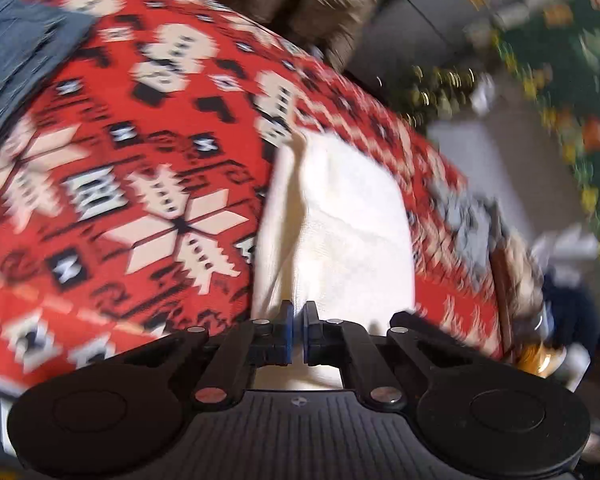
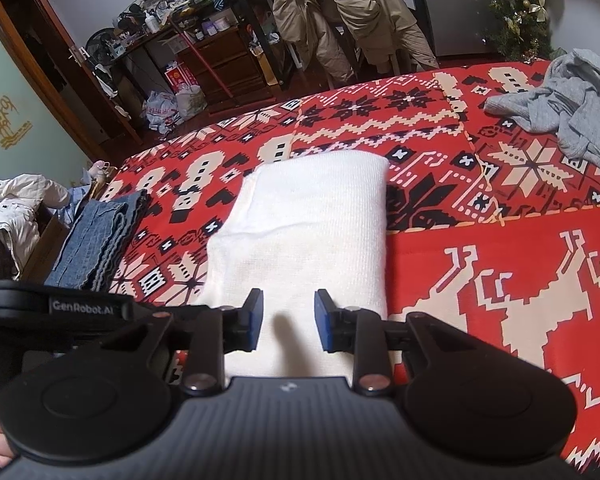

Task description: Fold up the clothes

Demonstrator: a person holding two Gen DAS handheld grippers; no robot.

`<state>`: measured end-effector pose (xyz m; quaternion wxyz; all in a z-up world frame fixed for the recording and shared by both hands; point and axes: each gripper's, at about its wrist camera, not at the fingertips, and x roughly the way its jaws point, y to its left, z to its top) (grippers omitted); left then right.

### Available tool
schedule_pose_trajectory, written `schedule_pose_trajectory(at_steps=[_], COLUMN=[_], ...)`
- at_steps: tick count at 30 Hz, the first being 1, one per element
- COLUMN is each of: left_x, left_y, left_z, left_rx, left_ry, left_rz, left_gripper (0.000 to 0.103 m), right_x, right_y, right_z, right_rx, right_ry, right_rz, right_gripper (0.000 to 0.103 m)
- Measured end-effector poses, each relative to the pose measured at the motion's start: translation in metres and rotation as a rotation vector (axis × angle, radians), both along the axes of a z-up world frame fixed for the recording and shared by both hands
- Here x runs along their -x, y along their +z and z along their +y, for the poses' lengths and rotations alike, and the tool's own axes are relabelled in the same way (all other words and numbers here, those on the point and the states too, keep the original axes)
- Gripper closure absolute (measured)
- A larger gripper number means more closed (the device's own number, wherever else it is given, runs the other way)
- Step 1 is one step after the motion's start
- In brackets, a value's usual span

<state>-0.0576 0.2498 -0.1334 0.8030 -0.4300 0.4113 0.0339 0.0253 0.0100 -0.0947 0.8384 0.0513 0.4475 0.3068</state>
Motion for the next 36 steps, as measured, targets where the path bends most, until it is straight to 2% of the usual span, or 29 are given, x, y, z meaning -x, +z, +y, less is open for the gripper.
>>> schedule_pose_trajectory(at_steps=[2, 4, 7, 8, 16, 18, 19, 20, 23, 25, 26, 29, 32, 34, 36], left_x=[0.017, 0.018, 0.007, 0.005, 0.000, 0.002, 0.007, 0.011, 0.010, -0.002, -0.010, -0.042, -0.072, -0.084, -0.087], left_y=[0.000, -0.003, -0.026, -0.029, -0.016, -0.013, -0.010, -0.004, 0.017, 0.030, 0.035, 0.042, 0.031, 0.021, 0.010], left_z=[0.003, 0.000, -0.001, 0.000, -0.008, -0.005, -0.002, 0.000, 0.001, -0.004, -0.009, -0.027, -0.039, -0.044, -0.046], left_rx=[0.070, 0.061, 0.061, 0.068, -0.031, -0.070, -0.083, -0.092, -0.103, -0.098, -0.112, -0.169, -0.136, -0.163, -0.221], left_ry=[0.025, 0.015, 0.020, 0.026, -0.008, 0.026, 0.058, 0.085, 0.088, 0.041, 0.012, -0.069, -0.137, -0.141, -0.120], left_rz=[-0.021, 0.010, 0.141, 0.152, 0.118, 0.138, 0.137, 0.122, 0.013, -0.059, -0.083, -0.109, -0.113, -0.087, -0.044], left_gripper=[0.098, 0.098, 0.098, 0.098, 0.096, 0.077, 0.076, 0.080, 0.080, 0.080, 0.080, 0.080, 0.080, 0.080, 0.081], right_x=[0.000, 0.000, -0.001, -0.002, -0.004, -0.005, -0.006, -0.006, -0.005, -0.004, -0.003, -0.008, -0.024, -0.037, -0.044], right_y=[0.000, 0.000, -0.006, -0.009, -0.019, -0.022, -0.023, -0.023, -0.021, -0.017, -0.013, 0.000, 0.001, -0.004, -0.013], right_z=[0.000, 0.000, 0.003, 0.004, -0.006, -0.007, -0.007, -0.006, -0.004, -0.002, -0.002, -0.004, -0.005, -0.004, -0.003], right_rx=[0.001, -0.006, 0.007, 0.011, 0.021, 0.024, 0.025, 0.027, 0.030, 0.032, 0.029, 0.008, -0.019, -0.026, -0.032], right_ry=[0.000, 0.006, 0.010, 0.013, 0.003, 0.007, 0.007, 0.007, 0.003, 0.004, 0.002, -0.030, -0.058, -0.076, -0.082], right_rz=[-0.001, 0.000, 0.011, 0.018, 0.038, 0.042, 0.046, 0.048, 0.053, 0.044, 0.031, -0.025, -0.036, -0.027, -0.012], right_gripper=[0.072, 0.072, 0.071, 0.072, 0.072, 0.072, 0.072, 0.072, 0.072, 0.074, 0.080, 0.087, 0.094, 0.099, 0.101])
